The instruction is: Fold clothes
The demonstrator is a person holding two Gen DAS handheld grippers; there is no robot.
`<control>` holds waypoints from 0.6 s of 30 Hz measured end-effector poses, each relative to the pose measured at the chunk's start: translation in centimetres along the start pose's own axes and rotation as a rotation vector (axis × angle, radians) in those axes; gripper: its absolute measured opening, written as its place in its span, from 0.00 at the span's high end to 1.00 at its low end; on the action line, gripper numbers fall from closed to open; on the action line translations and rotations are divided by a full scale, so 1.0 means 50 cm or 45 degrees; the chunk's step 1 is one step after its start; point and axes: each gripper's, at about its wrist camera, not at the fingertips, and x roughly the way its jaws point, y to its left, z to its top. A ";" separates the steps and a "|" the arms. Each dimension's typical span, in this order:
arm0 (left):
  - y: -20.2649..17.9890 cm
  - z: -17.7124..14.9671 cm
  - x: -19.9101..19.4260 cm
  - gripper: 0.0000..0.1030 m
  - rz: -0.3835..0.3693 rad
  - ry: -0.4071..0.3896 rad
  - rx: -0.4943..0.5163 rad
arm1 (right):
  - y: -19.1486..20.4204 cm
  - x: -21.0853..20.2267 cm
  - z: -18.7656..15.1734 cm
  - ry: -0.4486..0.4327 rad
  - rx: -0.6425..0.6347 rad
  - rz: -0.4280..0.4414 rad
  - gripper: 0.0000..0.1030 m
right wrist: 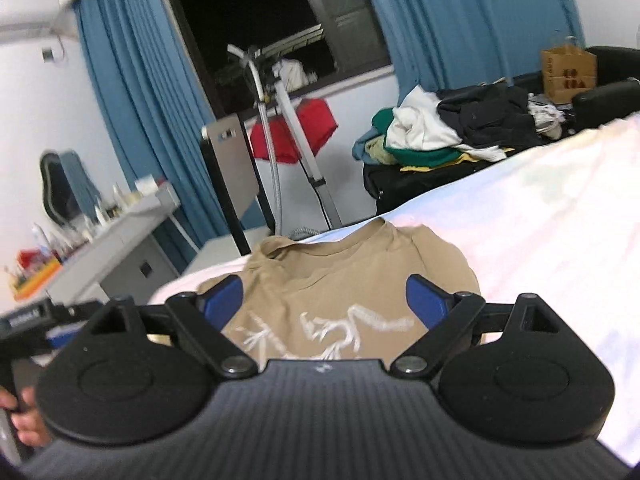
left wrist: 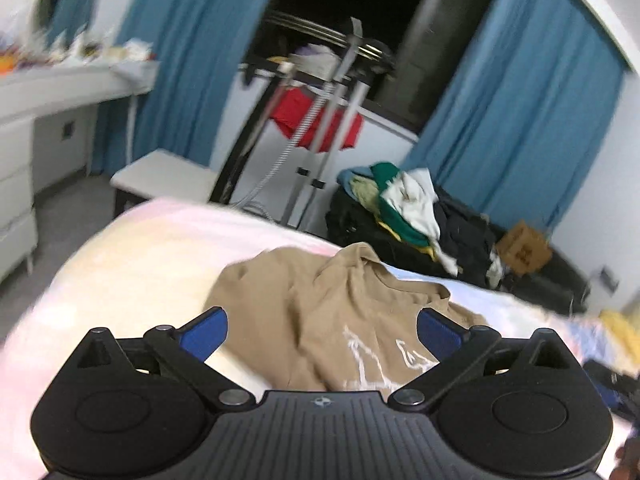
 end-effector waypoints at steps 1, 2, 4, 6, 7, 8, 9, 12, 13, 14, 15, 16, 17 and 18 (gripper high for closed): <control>0.020 -0.017 -0.020 0.02 0.008 0.001 -0.051 | -0.004 -0.022 -0.013 -0.007 0.035 0.005 0.13; 0.039 -0.030 -0.034 0.04 0.013 0.007 -0.095 | -0.007 -0.043 -0.027 -0.013 0.071 0.010 0.13; 0.080 -0.052 -0.054 0.05 0.020 0.025 -0.199 | -0.021 -0.074 -0.055 -0.011 0.146 0.031 0.13; 0.120 -0.062 -0.057 0.11 0.026 0.049 -0.316 | -0.032 -0.089 -0.080 0.003 0.188 0.041 0.18; 0.138 -0.065 -0.056 0.12 0.029 0.061 -0.374 | -0.036 -0.092 -0.092 0.013 0.199 0.039 0.22; 0.152 -0.068 -0.052 0.14 0.031 0.068 -0.421 | -0.039 -0.090 -0.102 0.026 0.205 0.032 0.27; 0.166 -0.069 -0.043 0.17 0.031 0.075 -0.469 | -0.044 -0.087 -0.112 0.040 0.215 0.027 0.29; 0.200 -0.074 -0.002 0.24 0.031 0.079 -0.583 | -0.058 -0.073 -0.130 0.075 0.229 0.026 0.48; 0.211 -0.076 0.014 0.26 0.031 0.078 -0.617 | -0.060 -0.068 -0.133 0.080 0.224 0.025 0.52; 0.220 -0.078 0.030 0.32 0.032 0.079 -0.650 | -0.060 -0.063 -0.134 0.082 0.219 0.021 0.60; 0.228 -0.079 0.055 0.40 0.037 0.096 -0.679 | -0.062 -0.057 -0.135 0.084 0.219 0.022 0.68; 0.230 -0.080 0.084 0.44 0.046 0.113 -0.706 | -0.064 -0.049 -0.135 0.086 0.224 0.030 0.70; 0.240 -0.086 0.110 0.51 0.059 0.119 -0.746 | -0.065 -0.043 -0.137 0.087 0.228 0.037 0.70; 0.248 -0.088 0.131 0.56 0.066 0.115 -0.781 | -0.067 -0.035 -0.142 0.092 0.228 0.038 0.70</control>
